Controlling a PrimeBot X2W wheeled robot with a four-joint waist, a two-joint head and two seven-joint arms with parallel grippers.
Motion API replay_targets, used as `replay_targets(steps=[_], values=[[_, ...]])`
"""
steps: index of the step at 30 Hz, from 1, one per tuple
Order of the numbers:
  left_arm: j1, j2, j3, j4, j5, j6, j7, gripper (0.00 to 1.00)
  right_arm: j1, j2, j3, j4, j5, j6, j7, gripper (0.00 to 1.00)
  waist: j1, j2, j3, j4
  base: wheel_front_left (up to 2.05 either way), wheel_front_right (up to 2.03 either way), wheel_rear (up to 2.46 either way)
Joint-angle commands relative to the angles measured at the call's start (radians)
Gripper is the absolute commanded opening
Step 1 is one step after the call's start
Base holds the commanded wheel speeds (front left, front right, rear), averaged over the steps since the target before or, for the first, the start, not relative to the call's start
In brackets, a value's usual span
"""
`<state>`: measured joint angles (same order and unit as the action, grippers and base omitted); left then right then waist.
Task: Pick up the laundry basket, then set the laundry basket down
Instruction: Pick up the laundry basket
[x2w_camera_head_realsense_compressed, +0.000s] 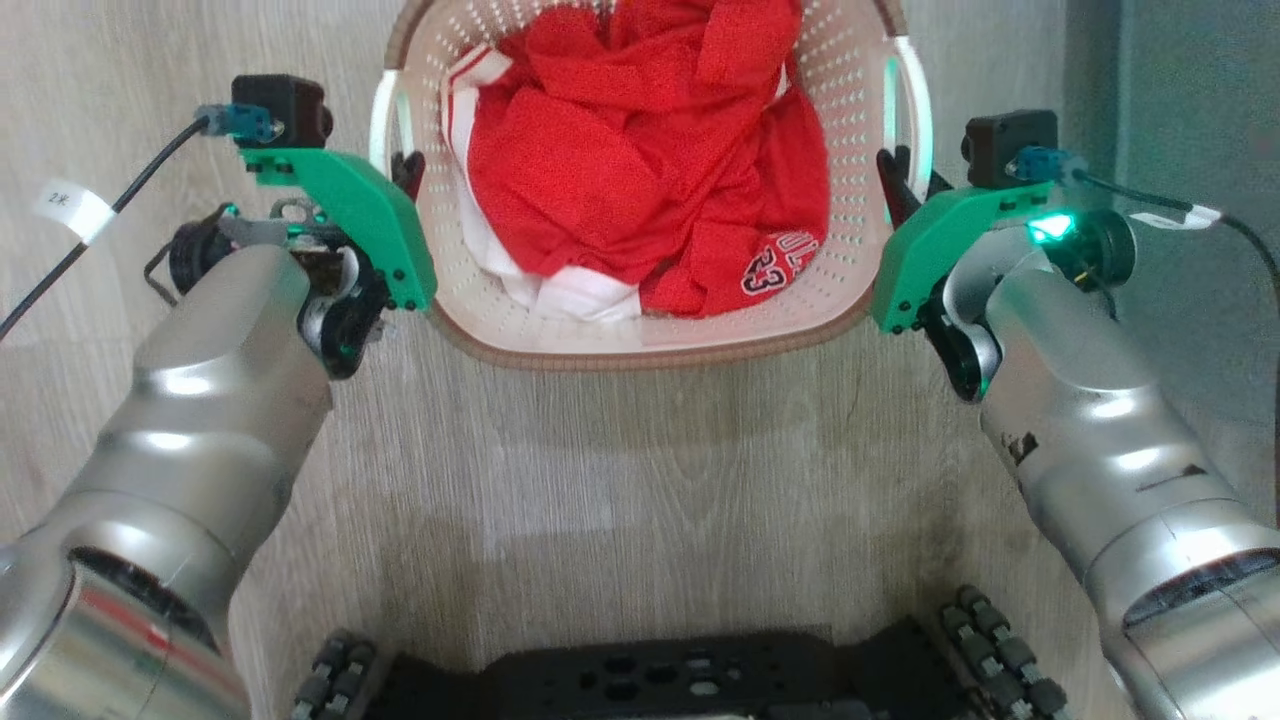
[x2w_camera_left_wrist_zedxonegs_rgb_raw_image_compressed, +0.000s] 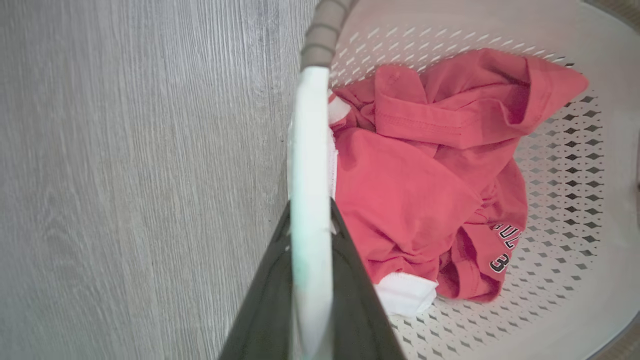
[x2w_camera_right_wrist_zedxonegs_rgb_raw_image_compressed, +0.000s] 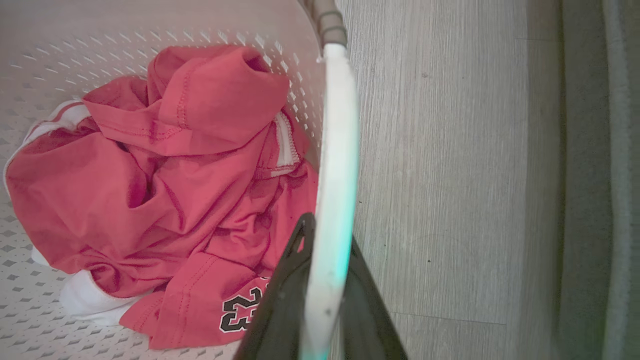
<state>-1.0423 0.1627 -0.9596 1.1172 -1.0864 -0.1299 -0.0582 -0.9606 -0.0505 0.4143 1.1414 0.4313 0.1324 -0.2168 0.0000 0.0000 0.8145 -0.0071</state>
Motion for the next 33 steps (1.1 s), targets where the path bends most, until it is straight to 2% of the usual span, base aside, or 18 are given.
replay_targets(steps=[1,11,33], values=[[0.016,0.046,0.009,-0.005,-0.026,-0.001,0.023,0.00,0.021,0.000,0.024,0.005,0.020,-0.002,0.017,0.00,0.0000,0.0000,-0.039,-0.002,0.00,0.00,0.00],[0.061,0.064,-0.015,-0.011,-0.143,-0.001,0.170,0.00,0.017,0.000,0.106,0.038,0.121,-0.002,0.185,0.00,0.0000,0.0000,-0.181,-0.021,0.00,0.00,0.00],[0.178,0.091,-0.053,0.007,-0.282,-0.001,0.356,0.00,0.101,0.000,0.235,0.066,0.280,-0.002,0.436,0.00,0.0000,0.0000,-0.503,-0.044,0.00,0.00,0.00]])
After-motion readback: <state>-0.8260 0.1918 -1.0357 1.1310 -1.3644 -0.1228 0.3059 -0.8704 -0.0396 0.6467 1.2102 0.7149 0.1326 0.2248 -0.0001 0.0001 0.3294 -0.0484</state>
